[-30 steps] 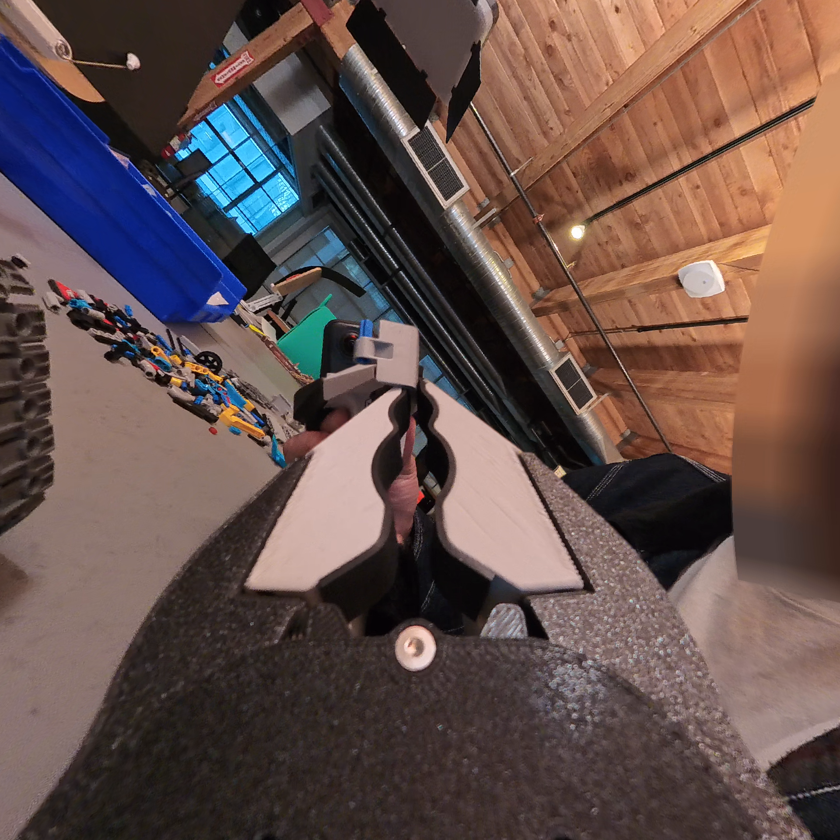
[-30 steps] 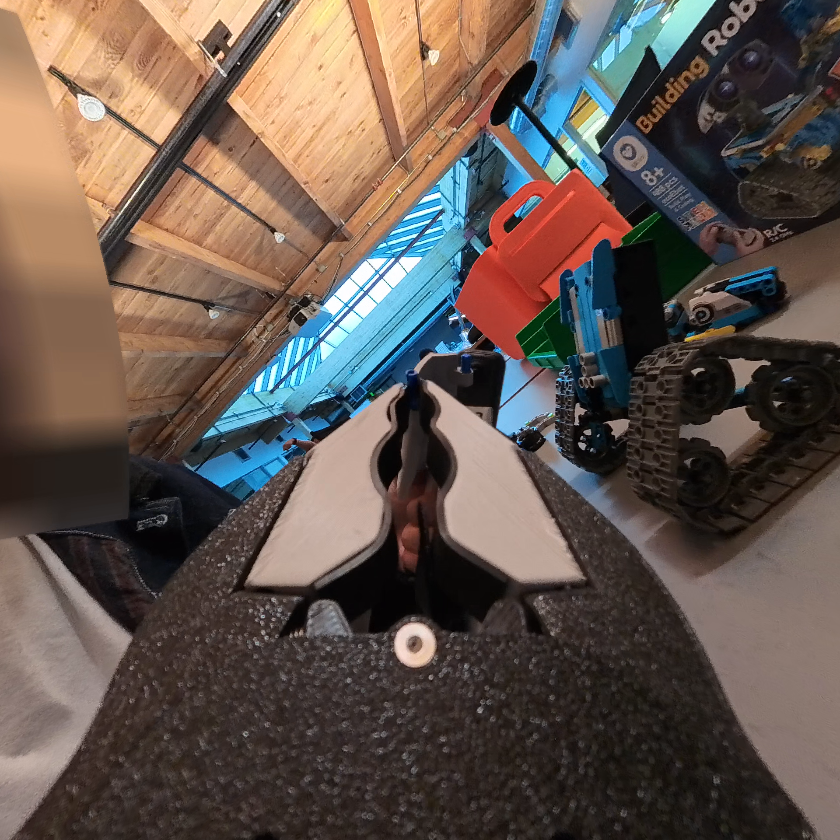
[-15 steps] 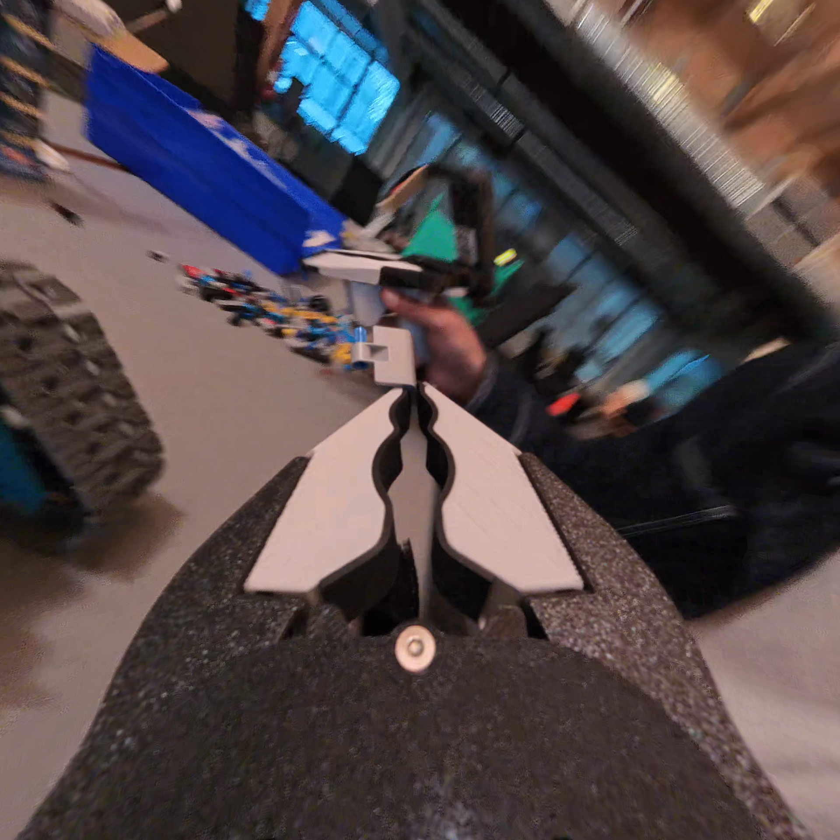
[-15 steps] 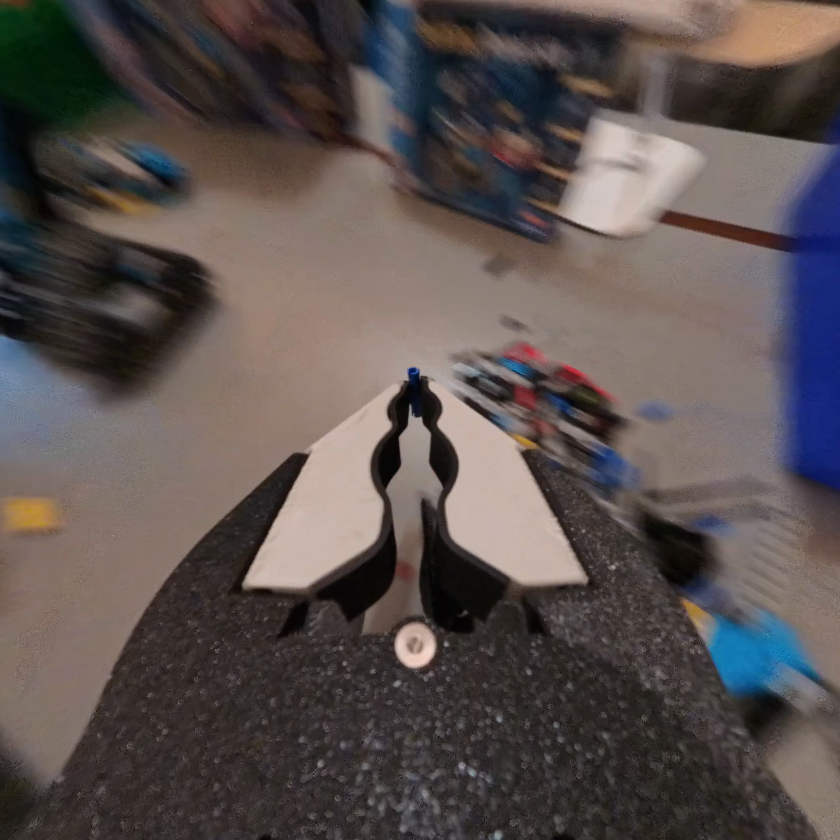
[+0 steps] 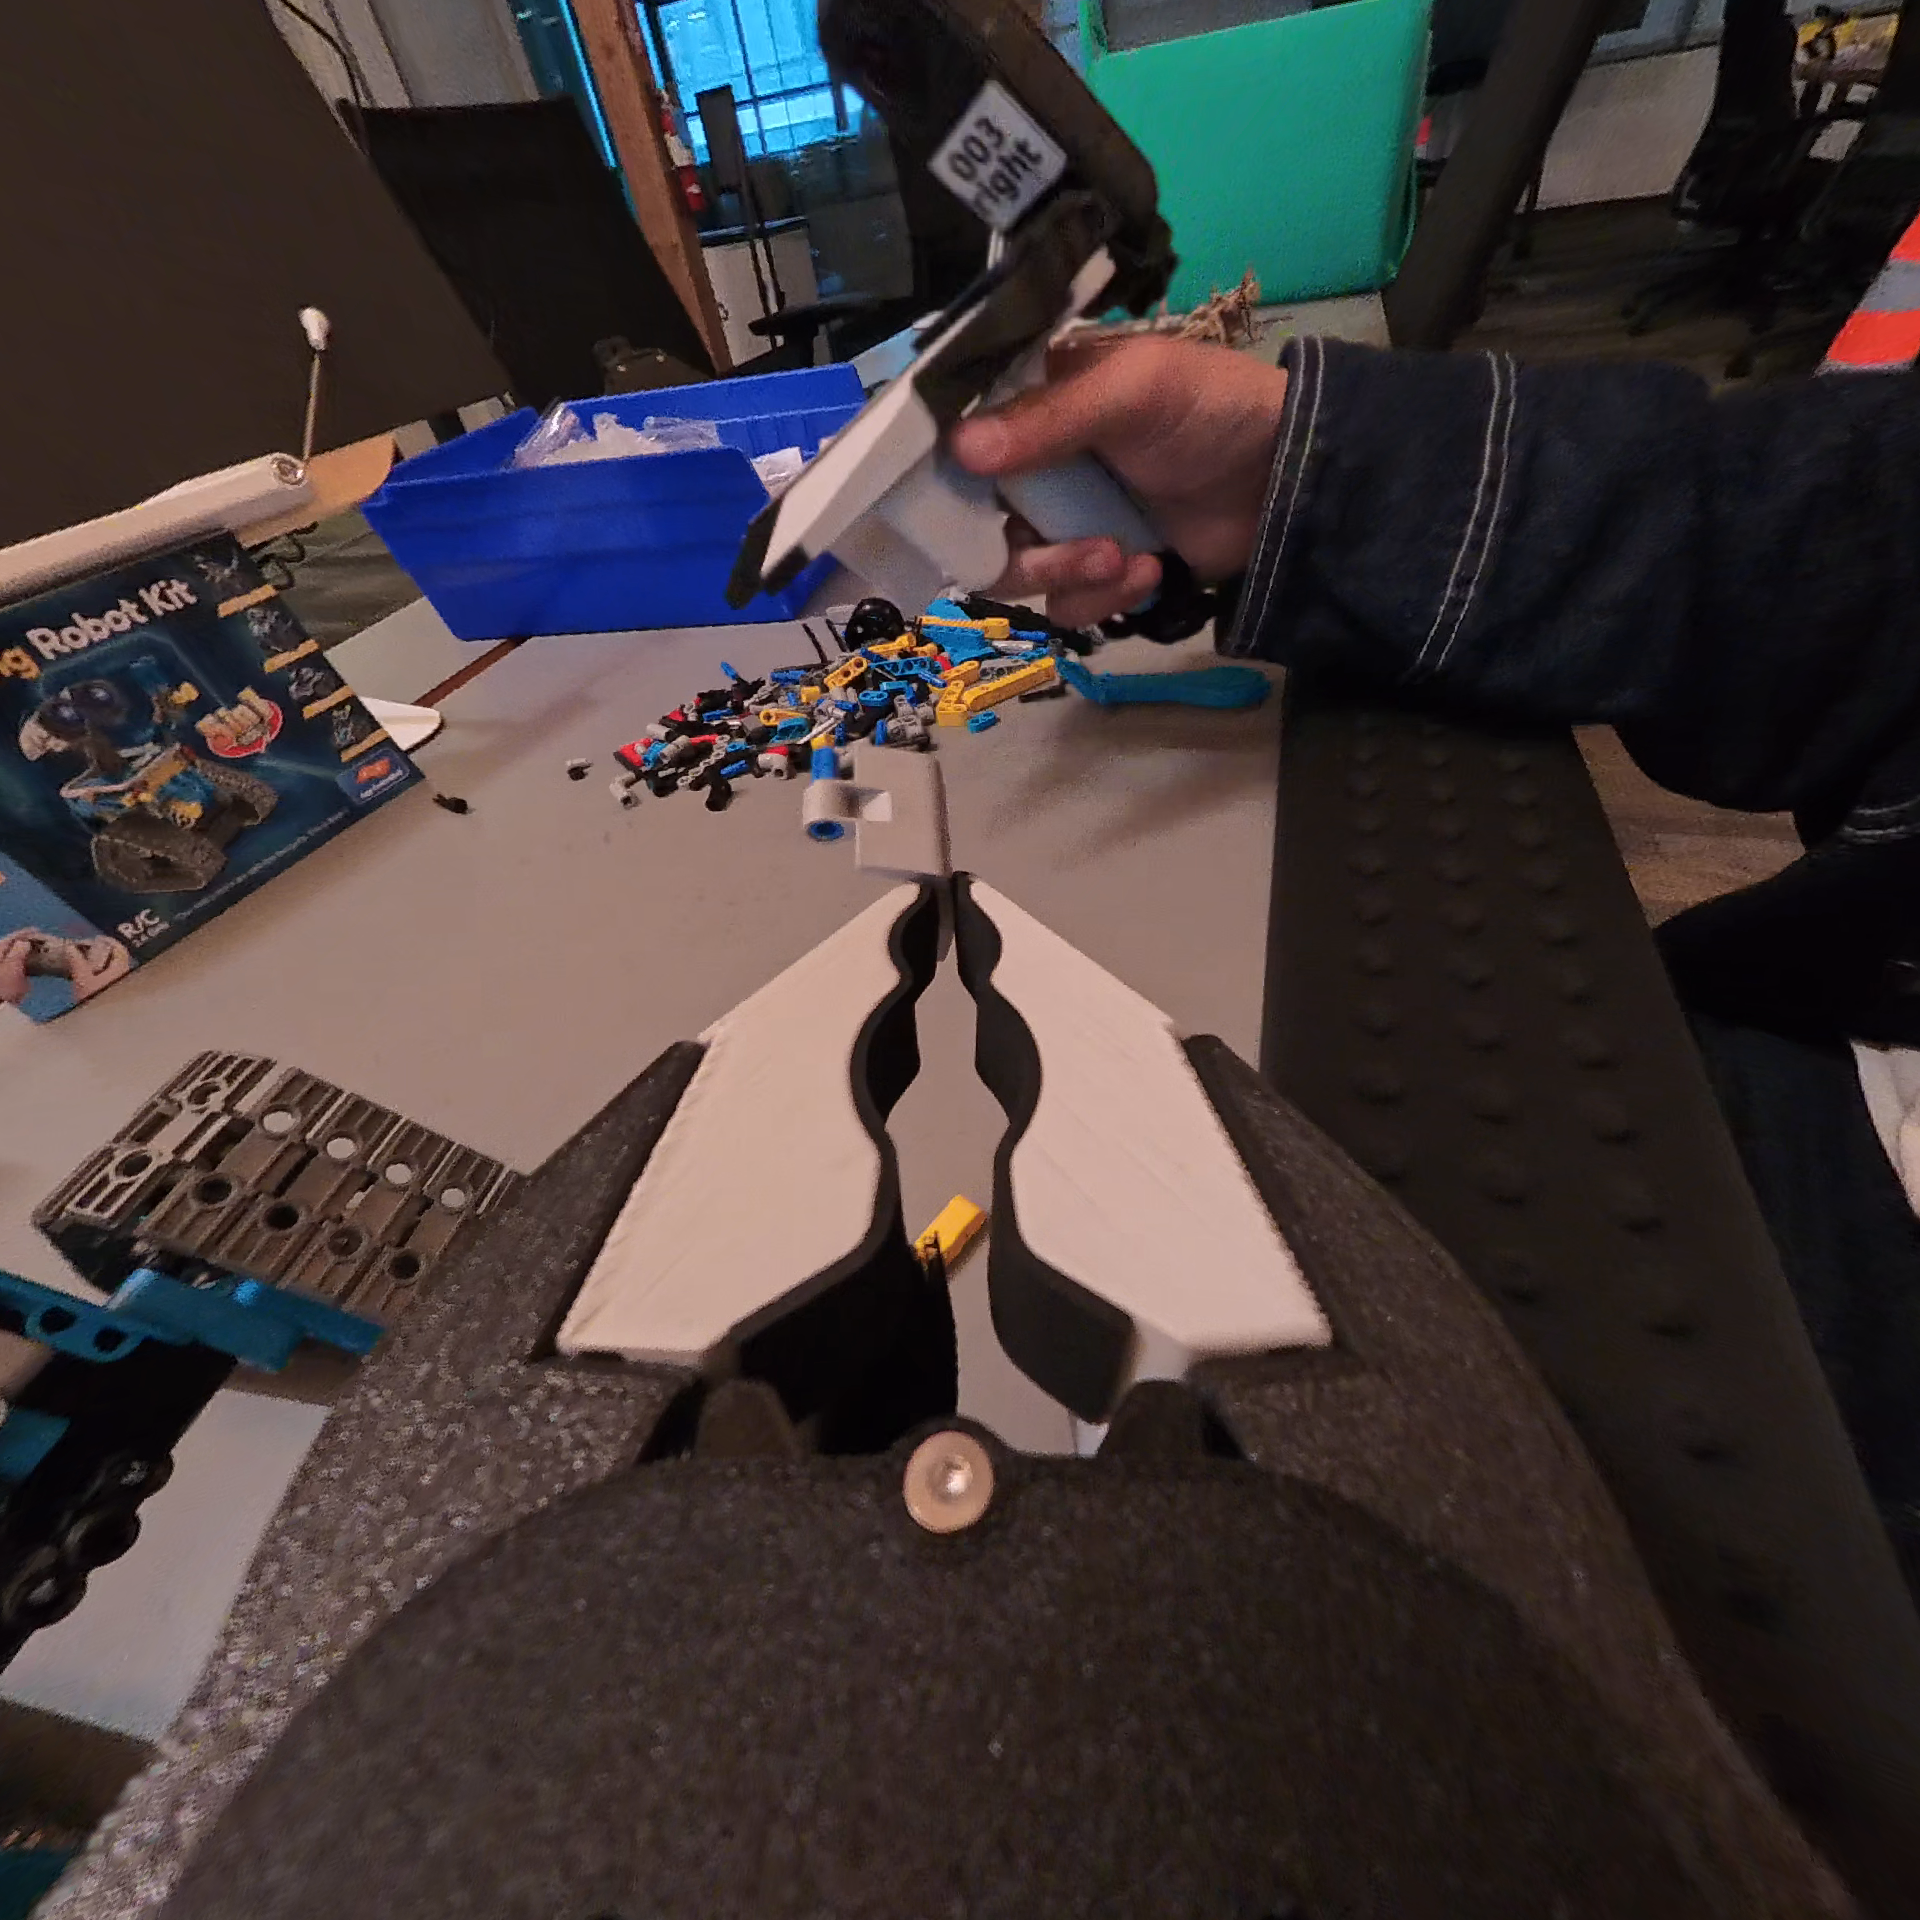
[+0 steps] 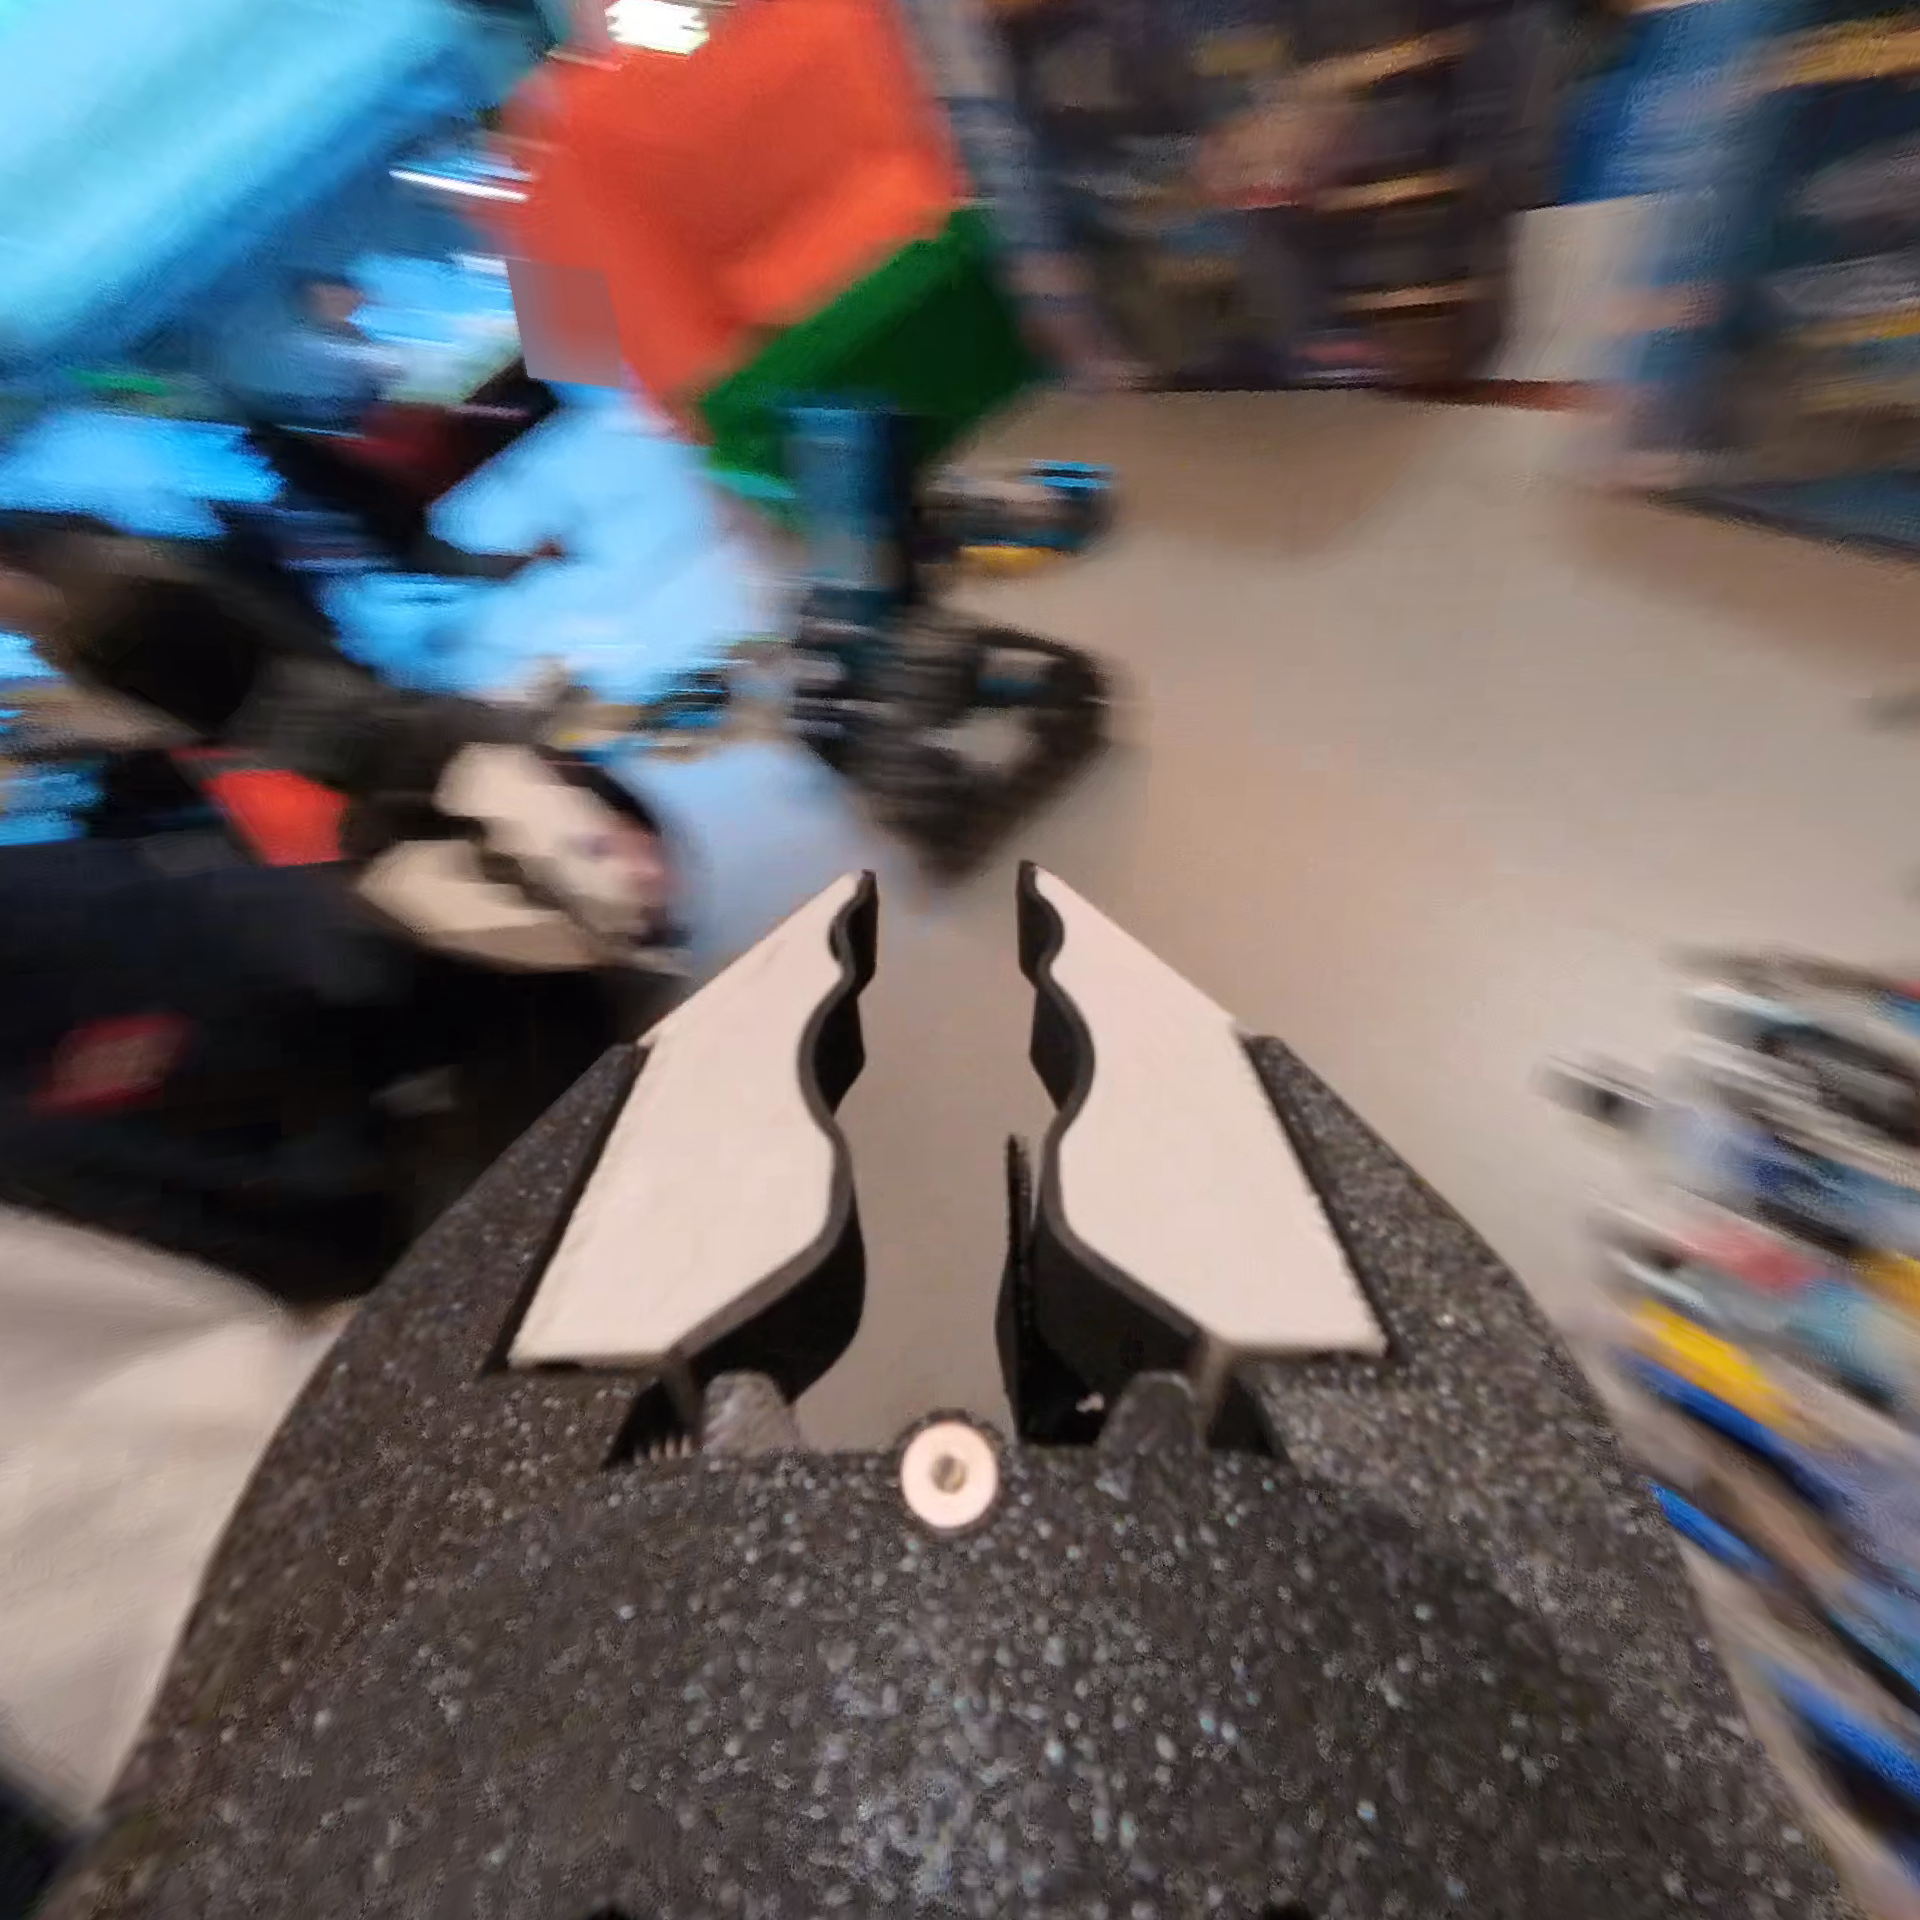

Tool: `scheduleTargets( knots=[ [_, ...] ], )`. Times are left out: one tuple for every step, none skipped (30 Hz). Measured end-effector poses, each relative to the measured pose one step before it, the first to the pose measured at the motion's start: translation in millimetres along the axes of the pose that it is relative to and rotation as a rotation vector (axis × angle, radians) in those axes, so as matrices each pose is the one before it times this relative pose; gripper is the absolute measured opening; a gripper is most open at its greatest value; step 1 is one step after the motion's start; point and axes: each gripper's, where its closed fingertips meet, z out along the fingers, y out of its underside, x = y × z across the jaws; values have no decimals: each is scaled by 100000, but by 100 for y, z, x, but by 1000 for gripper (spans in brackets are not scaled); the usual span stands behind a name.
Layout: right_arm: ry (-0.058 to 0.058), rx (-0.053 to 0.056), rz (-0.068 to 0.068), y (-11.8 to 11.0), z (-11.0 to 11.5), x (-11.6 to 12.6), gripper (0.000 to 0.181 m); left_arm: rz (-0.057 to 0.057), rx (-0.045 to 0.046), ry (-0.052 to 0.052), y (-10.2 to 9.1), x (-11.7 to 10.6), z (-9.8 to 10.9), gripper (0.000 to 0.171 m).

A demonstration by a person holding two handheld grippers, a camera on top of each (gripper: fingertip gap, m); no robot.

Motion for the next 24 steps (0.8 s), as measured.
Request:
scheduleTargets(
  knots=[
    [-17052,-1113,3497,121,1382,-3434,27,1306,-322,-149,50,65,28,1],
    [-12396,-2967,2551,501,1553,-2381,26,1470,-328,-351,61,24,15,1],
    [-8092,-1782,894,416,1465,-1473,23,1302,-505,-444,86,-10,16,1],
    [-6199,-1128,-510,370,1225,-1032,15,852,-463,-401,81,-19,-2,1],
    [-4307,-943,-930,285,910,-689,14,304,-168,45,36,24,-8,1],
    [-492,-645,-755,192,557,-10,14,16,57,46,-16,20,-23,1],
    [1959,504,331,-53,164,422,11,-67,-212,-392,34,-72,-17,1],
    [1268,959,1613,-146,-63,343,14,-491,-121,-204,52,-75,1,1],
    [-1031,1098,1364,-103,-87,-22,12,-499,545,490,-93,37,-20,1],
    [937,35,1328,74,-14,242,12,387,636,449,-128,109,-31,1],
    [2802,-807,327,189,38,505,13,1244,363,131,-73,127,0,1],
    [101,-842,-154,199,105,54,13,1424,-677,-309,105,55,53,1],
    [-1213,-1109,648,194,136,-159,11,1320,-1466,-539,245,8,104,1],
    [-1172,-1014,280,172,136,-181,5,1182,-1456,-301,253,28,113,1],
    [150,-1084,-190,193,74,16,0,1133,-1117,-174,190,45,61,1],
    [1265,-511,-82,70,-70,209,0,931,-933,-367,155,-3,49,1],
    [881,-363,-457,43,-115,136,0,575,-1131,-986,185,-139,56,1],
    [567,-8,-1189,13,-154,12,0,593,-911,-1409,128,-216,21,2],
    [1758,1110,-2006,-181,-241,116,0,540,-169,-976,22,-142,-4,2],
    [1072,1033,-805,-187,-240,64,0,77,334,-208,-36,-29,-20,1],
    [55,-263,1285,-3,-85,68,6,-226,185,-205,-22,-67,-20,1],
    [-192,-466,1697,58,-7,124,9,-28,-80,-182,16,-64,-18,1],
    [-763,-241,631,133,57,3,11,123,-116,58,38,-8,1,1],
    [-221,-936,546,266,154,83,11,119,-208,195,48,33,19,1]
  ],
)
